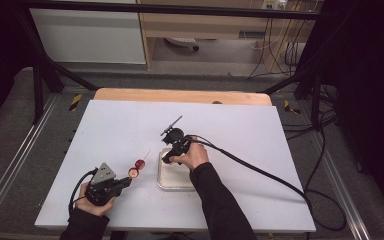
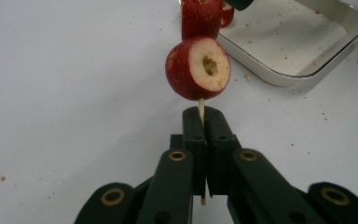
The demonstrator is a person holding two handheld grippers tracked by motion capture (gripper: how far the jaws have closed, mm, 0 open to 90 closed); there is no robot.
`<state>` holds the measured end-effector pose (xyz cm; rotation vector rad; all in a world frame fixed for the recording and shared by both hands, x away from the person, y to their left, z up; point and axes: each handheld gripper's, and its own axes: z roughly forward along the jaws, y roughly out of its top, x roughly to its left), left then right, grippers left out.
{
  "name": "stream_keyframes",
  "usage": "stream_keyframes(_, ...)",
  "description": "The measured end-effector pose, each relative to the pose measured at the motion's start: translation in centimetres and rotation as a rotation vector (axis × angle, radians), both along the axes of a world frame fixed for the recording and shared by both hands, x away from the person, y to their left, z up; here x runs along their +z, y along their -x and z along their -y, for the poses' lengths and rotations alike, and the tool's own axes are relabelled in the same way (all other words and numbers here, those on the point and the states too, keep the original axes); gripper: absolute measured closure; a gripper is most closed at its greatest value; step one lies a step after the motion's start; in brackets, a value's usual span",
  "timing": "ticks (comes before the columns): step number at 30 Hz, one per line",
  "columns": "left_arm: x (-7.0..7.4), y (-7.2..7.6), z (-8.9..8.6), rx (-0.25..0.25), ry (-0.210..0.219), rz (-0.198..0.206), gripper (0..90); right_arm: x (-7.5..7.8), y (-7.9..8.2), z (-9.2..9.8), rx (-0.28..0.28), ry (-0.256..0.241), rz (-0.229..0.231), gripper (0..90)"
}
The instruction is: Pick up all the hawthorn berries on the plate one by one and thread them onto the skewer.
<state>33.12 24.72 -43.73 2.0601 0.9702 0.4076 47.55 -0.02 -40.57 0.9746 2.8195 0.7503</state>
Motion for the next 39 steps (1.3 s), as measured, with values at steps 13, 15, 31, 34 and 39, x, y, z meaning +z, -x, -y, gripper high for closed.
stream_keyframes(13, -0.1, 0.0, 0.1, 0.001, -0.002, -0.002, 88.2, -0.9, -0.7, -0.3, -0.010, 0.006, -0.059, 56.1)
stream_keyframes(15, -0.1, 0.0, 0.1, 0.001, -0.001, -0.002, 88.2, -0.9, -0.8, -0.3, -0.012, 0.005, -0.061, 57.6)
stream_keyframes(31, -0.1, 0.0, 0.2, -0.004, -0.006, 0.001, 88.2, -0.7, -0.9, -0.3, -0.025, -0.002, -0.092, 62.2)
stream_keyframes(34, 0.0, 0.0, 0.2, -0.003, -0.005, 0.003, 88.2, -0.1, -0.7, -0.2, -0.041, -0.009, -0.096, 62.3)
stream_keyframes(39, 0.0, 0.1, 0.2, -0.001, 0.001, 0.006, 88.2, 1.2, -0.3, 0.5, -0.039, -0.021, -0.079, 62.4)
